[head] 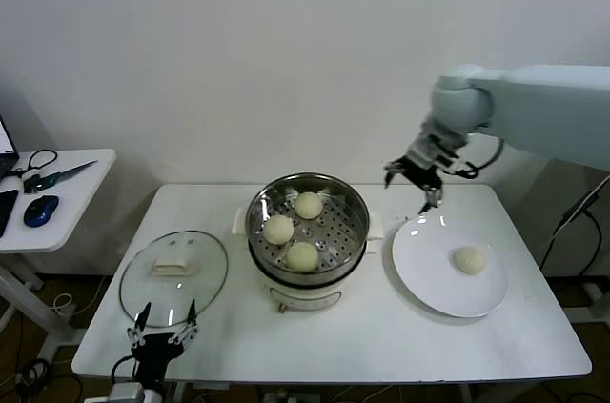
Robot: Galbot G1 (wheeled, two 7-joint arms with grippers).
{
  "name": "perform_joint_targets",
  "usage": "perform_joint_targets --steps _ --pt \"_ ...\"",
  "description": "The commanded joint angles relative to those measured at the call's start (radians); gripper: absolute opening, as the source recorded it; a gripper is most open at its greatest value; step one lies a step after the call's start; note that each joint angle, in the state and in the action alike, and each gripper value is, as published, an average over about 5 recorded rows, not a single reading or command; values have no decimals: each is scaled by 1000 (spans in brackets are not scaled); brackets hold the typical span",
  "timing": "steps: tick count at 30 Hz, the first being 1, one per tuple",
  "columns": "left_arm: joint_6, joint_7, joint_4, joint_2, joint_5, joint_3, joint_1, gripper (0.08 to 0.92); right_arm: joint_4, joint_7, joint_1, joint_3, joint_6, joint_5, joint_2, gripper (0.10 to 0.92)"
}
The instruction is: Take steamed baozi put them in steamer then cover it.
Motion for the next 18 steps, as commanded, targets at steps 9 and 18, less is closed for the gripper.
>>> perform_joint_targets --steps 9,18 --pt "2 2 -2 -7 7 -6 1 823 -341 -47 -629 512 -138 -184 -250 823" --pt "-6 1 4 -13 18 -5 22 823 -470 -32 -794 661 -108 -254 -150 823"
